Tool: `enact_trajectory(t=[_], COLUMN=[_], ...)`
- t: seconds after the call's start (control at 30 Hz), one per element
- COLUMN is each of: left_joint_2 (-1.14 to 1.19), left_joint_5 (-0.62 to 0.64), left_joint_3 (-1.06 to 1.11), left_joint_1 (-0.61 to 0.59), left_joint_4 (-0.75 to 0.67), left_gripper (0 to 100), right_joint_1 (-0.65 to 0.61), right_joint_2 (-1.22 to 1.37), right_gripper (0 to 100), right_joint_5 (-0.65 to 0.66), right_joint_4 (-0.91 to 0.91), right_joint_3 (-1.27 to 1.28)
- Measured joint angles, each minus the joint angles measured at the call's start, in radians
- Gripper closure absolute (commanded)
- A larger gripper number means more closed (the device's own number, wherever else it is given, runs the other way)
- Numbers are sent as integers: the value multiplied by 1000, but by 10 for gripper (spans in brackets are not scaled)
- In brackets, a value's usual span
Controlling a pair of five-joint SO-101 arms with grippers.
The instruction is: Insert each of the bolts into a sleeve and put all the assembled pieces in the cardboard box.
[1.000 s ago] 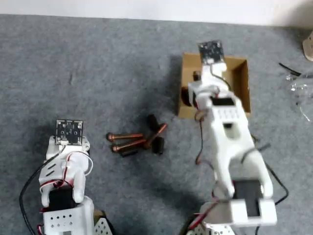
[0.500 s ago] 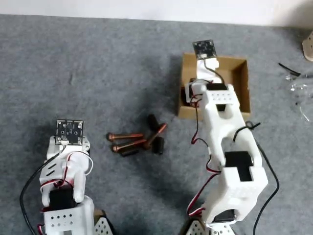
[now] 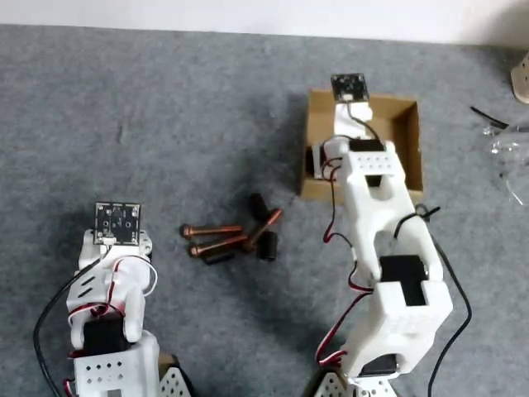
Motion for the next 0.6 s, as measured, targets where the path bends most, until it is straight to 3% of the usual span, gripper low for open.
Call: enact_trajectory(t=[0.23,0.6], left_joint_2=[0,0], left_joint_5=[0,0], left_joint_3=[0,0], left_joint_1=[0,0], left_joint_4=[0,0], left_gripper=[992,993], right_joint_1=[-48,-402], right_joint_2=[-267,-793], right_gripper=[763,763], right_joint_5=[0,0], right_joint_4=[97,95], right_joint_3=[57,471])
